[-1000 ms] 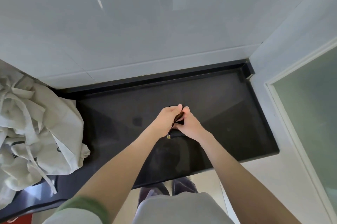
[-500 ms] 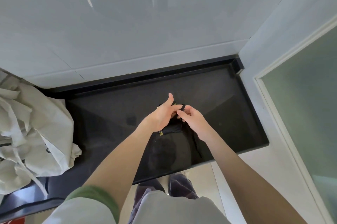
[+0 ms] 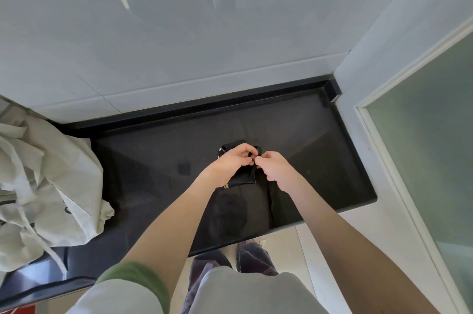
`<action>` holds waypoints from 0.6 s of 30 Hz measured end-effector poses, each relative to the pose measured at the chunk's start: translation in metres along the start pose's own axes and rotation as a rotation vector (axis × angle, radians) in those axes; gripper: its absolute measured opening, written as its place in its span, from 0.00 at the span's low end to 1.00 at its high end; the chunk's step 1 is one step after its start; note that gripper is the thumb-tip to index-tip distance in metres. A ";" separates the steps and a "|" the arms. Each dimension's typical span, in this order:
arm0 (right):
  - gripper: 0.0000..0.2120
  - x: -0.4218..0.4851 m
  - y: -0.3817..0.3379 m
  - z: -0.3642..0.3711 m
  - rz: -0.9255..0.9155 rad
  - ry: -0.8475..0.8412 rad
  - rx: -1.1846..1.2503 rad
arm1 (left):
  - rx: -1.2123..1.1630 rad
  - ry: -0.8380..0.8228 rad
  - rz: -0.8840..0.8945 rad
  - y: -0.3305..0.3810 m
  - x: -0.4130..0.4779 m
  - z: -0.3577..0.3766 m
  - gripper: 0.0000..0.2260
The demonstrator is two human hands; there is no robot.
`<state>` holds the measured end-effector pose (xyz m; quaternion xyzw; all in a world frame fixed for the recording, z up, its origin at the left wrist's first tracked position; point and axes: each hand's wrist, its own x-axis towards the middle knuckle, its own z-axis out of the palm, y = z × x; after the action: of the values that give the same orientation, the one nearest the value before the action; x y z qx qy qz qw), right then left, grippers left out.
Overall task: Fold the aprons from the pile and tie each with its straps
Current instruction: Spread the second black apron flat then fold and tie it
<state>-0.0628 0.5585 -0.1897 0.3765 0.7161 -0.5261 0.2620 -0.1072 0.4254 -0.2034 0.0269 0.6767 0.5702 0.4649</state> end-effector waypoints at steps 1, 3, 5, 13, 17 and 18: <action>0.07 0.001 0.000 -0.001 0.003 0.009 0.000 | 0.019 0.008 0.012 0.000 0.000 0.001 0.10; 0.08 0.003 0.001 0.000 0.014 0.007 0.015 | 0.025 0.063 -0.008 0.000 0.000 0.002 0.08; 0.10 0.003 0.000 -0.002 0.030 0.000 0.053 | 0.002 0.147 -0.059 -0.001 0.005 0.004 0.10; 0.19 -0.001 0.005 -0.011 -0.055 -0.144 0.069 | 0.149 0.132 0.038 -0.007 0.004 0.000 0.07; 0.18 -0.002 0.003 -0.005 -0.086 -0.093 0.043 | 0.141 0.104 0.100 -0.009 0.000 -0.001 0.09; 0.16 -0.003 0.001 -0.005 -0.085 -0.097 0.025 | 0.120 0.109 0.106 -0.009 0.000 -0.001 0.09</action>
<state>-0.0604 0.5627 -0.1865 0.3231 0.7112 -0.5634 0.2689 -0.1031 0.4218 -0.2105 0.0594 0.7318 0.5529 0.3941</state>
